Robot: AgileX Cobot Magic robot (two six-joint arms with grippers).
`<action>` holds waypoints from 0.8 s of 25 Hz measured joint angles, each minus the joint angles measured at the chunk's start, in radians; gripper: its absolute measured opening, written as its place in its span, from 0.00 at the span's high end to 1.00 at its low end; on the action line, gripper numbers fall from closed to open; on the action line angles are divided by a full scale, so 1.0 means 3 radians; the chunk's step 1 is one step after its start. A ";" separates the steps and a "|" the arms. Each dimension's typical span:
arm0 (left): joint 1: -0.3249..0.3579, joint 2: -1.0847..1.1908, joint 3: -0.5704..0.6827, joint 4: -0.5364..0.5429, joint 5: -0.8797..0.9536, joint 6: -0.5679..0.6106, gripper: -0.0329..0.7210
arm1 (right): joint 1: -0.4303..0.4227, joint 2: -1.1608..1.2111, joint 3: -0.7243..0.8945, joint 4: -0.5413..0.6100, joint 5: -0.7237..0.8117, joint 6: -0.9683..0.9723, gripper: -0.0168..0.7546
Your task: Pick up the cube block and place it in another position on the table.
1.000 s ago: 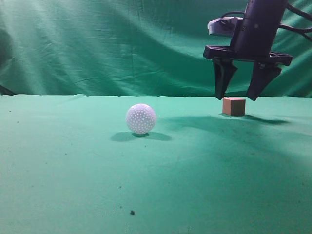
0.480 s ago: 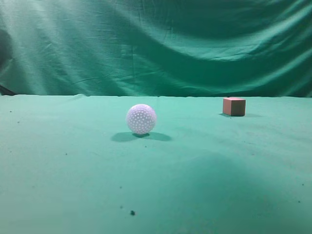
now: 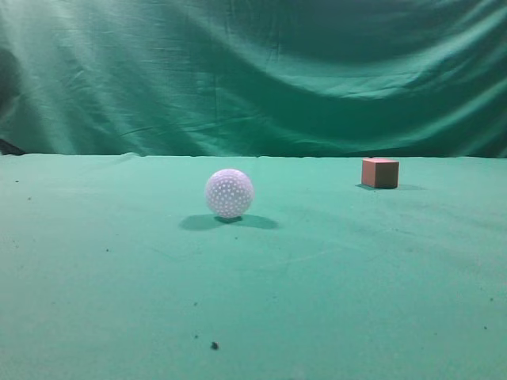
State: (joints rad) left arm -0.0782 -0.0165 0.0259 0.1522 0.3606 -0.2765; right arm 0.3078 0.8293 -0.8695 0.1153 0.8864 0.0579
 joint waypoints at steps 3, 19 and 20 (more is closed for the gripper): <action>0.0000 0.0000 0.0000 0.0000 0.0000 0.0000 0.61 | 0.0000 -0.0310 0.0073 0.0000 0.0230 0.0002 0.98; 0.0000 0.0000 0.0000 0.0000 0.0000 0.0000 0.61 | -0.0669 -0.1441 0.1251 -0.0432 -0.0695 -0.0010 0.98; 0.0000 0.0000 0.0000 0.0000 0.0000 0.0000 0.61 | -0.0763 -0.1592 0.1442 -0.0432 -0.0894 -0.0010 0.98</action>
State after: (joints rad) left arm -0.0782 -0.0165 0.0259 0.1522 0.3606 -0.2765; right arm 0.0789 0.3517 -0.4369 -0.0143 0.6182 0.0549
